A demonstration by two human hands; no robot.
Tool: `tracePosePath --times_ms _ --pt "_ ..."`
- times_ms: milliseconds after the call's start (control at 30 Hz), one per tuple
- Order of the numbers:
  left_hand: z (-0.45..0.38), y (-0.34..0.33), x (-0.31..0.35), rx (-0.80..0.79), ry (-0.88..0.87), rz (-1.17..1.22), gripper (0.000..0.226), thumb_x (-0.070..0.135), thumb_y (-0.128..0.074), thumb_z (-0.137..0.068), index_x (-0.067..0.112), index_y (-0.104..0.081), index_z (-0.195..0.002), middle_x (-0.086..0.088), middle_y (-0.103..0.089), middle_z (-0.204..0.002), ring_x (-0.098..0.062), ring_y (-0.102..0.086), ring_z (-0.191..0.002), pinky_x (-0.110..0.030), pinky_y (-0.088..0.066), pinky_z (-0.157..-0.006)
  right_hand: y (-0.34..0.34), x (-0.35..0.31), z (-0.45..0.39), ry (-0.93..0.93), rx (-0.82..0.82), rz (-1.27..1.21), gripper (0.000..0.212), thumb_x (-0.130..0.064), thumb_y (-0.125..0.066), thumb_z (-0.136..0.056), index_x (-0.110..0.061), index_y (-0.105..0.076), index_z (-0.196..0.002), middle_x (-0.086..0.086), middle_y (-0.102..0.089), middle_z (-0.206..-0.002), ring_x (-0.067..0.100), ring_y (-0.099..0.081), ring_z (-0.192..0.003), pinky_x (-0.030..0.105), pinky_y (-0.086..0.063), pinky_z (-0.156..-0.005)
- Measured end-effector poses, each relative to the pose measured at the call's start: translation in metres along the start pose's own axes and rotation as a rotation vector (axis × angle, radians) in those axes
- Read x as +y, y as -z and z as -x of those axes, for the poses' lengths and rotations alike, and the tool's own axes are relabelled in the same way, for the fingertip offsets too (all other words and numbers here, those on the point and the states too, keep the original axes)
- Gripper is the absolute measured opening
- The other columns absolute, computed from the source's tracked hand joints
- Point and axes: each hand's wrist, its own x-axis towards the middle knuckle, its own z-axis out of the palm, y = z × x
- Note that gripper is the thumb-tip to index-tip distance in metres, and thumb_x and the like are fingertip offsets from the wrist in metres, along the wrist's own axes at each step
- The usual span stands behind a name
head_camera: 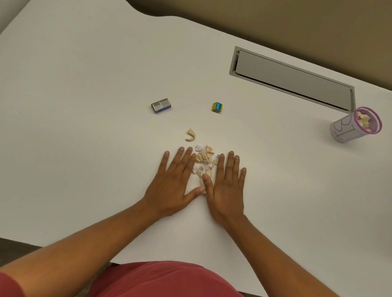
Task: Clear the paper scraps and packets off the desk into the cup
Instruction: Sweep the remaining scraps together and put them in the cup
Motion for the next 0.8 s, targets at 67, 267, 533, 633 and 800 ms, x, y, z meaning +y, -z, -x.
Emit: tracePosePath --times_ms 67,267,533,633,800 --pt "0.004 0.001 0.007 0.021 0.000 0.047 0.089 0.068 -0.022 -0.103 0.007 -0.012 -0.166 -0.010 -0.005 -0.176 -0.025 0.002 -0.163 -0.057 -0.006 -0.130 0.001 0.001 0.000 0.037 -0.020 -0.025 0.076 -0.060 -0.008 -0.105 -0.015 -0.003 -0.166 0.008 0.009 -0.174 0.024 0.014 -0.160 0.053 -0.003 -0.129" --pt "-0.033 0.023 -0.024 0.106 0.000 0.180 0.077 0.047 -0.030 -0.102 0.006 -0.015 -0.166 -0.014 -0.007 -0.175 -0.030 -0.004 -0.163 -0.051 -0.003 -0.132 0.021 0.017 -0.021 0.176 -0.005 -0.215 0.065 -0.045 -0.021 -0.108 -0.016 -0.010 -0.165 0.000 -0.002 -0.175 0.015 0.005 -0.161 0.043 -0.003 -0.131" --pt "-0.070 0.027 -0.043 -0.088 -0.120 0.137 0.078 0.046 -0.014 -0.097 0.009 -0.019 -0.166 -0.008 -0.016 -0.175 -0.025 -0.009 -0.163 -0.047 -0.004 -0.132 0.024 0.000 -0.052 0.333 -0.172 -0.236 0.060 -0.037 -0.021 -0.110 -0.013 -0.018 -0.164 0.000 -0.010 -0.174 0.018 0.000 -0.161 0.049 -0.006 -0.130" --pt "-0.040 0.017 -0.028 -0.048 -0.165 0.212 0.071 0.035 -0.031 -0.102 0.007 -0.018 -0.165 -0.007 -0.022 -0.173 -0.023 -0.014 -0.162 -0.049 -0.009 -0.132 0.028 0.002 -0.031 0.348 -0.164 -0.341 0.055 -0.032 -0.031 -0.111 -0.014 -0.028 -0.162 -0.001 -0.020 -0.172 0.011 -0.009 -0.160 0.044 -0.010 -0.131" --pt "-0.002 0.016 -0.012 -0.005 -0.110 0.417 0.078 0.028 -0.048 -0.103 0.014 -0.007 -0.167 0.001 -0.014 -0.175 -0.014 -0.008 -0.162 -0.039 -0.006 -0.133 0.047 0.018 -0.003 0.144 -0.081 -0.484 0.076 -0.039 -0.068 -0.097 -0.020 -0.030 -0.161 -0.007 -0.033 -0.167 0.006 -0.031 -0.152 0.034 -0.031 -0.125"
